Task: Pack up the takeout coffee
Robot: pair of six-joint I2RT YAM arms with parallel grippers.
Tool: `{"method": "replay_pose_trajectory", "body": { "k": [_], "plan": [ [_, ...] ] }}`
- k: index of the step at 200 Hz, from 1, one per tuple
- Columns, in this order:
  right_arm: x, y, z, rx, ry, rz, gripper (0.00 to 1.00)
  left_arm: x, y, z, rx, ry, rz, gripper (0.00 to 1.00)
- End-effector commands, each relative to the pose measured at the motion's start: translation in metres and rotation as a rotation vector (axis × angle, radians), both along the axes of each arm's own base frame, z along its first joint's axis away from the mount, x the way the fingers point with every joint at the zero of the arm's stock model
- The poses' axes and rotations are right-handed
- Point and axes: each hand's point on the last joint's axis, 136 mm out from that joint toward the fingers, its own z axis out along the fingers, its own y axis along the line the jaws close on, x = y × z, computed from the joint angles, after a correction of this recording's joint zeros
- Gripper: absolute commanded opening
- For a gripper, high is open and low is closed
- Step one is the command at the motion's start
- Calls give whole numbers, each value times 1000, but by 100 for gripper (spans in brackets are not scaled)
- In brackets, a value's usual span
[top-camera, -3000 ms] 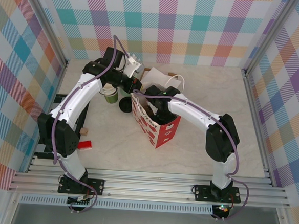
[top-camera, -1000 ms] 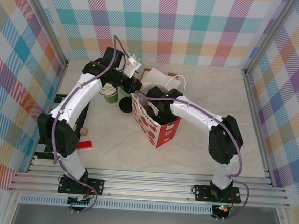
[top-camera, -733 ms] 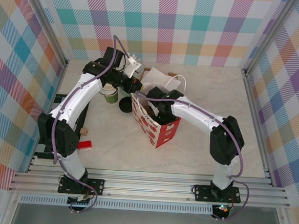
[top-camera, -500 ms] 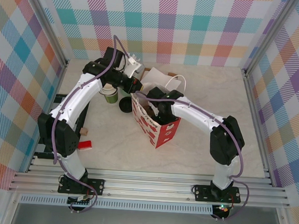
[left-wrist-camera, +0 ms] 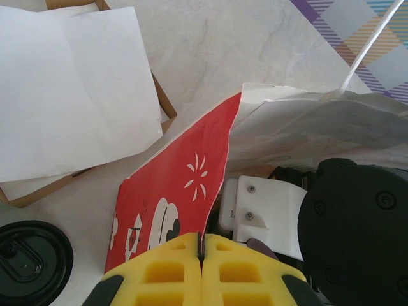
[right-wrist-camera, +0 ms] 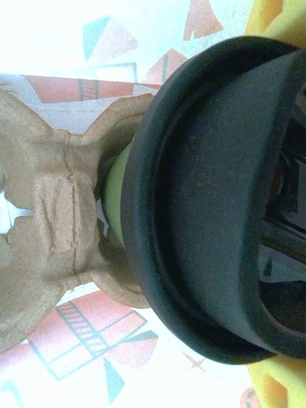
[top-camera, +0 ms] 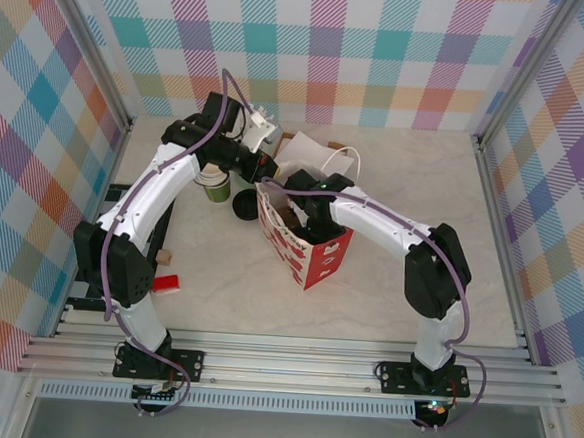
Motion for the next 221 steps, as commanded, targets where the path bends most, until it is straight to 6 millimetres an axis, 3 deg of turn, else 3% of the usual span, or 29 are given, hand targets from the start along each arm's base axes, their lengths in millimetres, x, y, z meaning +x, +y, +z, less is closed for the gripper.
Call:
{"method": "replay_pose_trajectory", "body": {
  "k": [1, 52, 115, 172, 221],
  "plan": [
    [-29, -69, -80, -375, 187, -35, 23, -8, -1, 4, -20, 22, -26, 0],
    [-32, -73, -89, -406, 214, -35, 24, -9, -1, 4, -22, 25, -29, 0],
    [-27, -66, -87, -380, 203, -31, 24, -9, -1, 4, -20, 25, -30, 0],
    [-22, -60, -79, -351, 178, -31, 27, -9, -1, 5, -22, 25, -30, 0],
    [-13, -45, -56, -264, 131, -41, 32, -10, -3, 16, -45, -2, -30, 0]
  ]
}}
